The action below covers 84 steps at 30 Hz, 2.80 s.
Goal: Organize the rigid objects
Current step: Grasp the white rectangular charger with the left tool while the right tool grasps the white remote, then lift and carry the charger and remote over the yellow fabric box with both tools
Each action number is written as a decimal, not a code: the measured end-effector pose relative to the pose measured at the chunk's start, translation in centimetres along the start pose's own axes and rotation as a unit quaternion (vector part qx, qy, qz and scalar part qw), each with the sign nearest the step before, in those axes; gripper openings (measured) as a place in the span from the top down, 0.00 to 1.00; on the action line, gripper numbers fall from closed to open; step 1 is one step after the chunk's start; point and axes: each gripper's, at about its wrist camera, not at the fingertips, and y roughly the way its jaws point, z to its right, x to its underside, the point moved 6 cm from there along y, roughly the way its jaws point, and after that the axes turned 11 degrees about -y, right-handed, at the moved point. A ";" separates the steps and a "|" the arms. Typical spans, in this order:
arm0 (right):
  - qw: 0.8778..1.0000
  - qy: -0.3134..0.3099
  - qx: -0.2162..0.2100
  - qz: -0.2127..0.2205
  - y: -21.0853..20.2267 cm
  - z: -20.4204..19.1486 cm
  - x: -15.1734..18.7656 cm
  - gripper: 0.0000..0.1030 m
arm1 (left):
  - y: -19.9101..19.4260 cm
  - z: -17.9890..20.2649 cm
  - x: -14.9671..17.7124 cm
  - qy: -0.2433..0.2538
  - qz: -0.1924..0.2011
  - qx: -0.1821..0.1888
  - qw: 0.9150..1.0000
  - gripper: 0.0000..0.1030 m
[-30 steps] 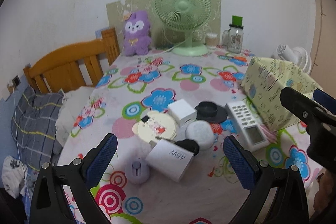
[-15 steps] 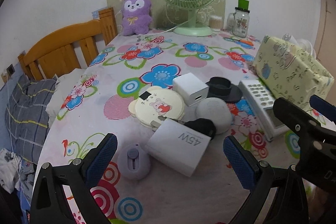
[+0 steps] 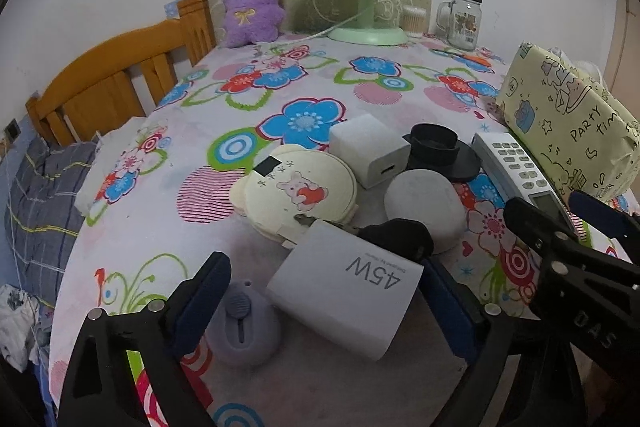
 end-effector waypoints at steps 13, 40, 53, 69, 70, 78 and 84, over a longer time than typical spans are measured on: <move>0.999 -0.006 0.019 -0.043 2.9 0.3 -0.4 0.36 | 0.7 1.2 0.1 0.011 -0.022 0.031 0.999 0.25; 1.000 0.000 -0.014 -0.027 -1.3 -0.1 0.3 0.55 | -2.6 1.3 0.4 -0.016 -0.005 0.016 1.000 0.30; 1.000 0.001 -0.016 0.000 -4.9 1.1 -0.9 0.55 | -6.0 2.5 -0.4 -0.011 0.020 0.015 1.000 0.30; 0.997 -0.030 -0.029 0.057 -11.0 2.6 -5.5 0.55 | -10.8 5.9 -3.1 -0.002 0.056 0.032 0.998 0.30; 0.997 -0.031 -0.029 0.058 -11.2 2.7 -5.6 0.55 | -11.1 6.2 -3.3 -0.001 0.061 0.033 0.998 0.30; 0.998 -0.018 -0.016 0.062 -12.6 5.0 -6.1 0.55 | -12.2 8.3 -4.5 0.009 0.072 0.044 0.996 0.30; 0.998 -0.006 -0.007 0.068 -13.3 6.8 -6.5 0.55 | -12.4 10.2 -5.1 0.018 0.072 0.054 0.996 0.30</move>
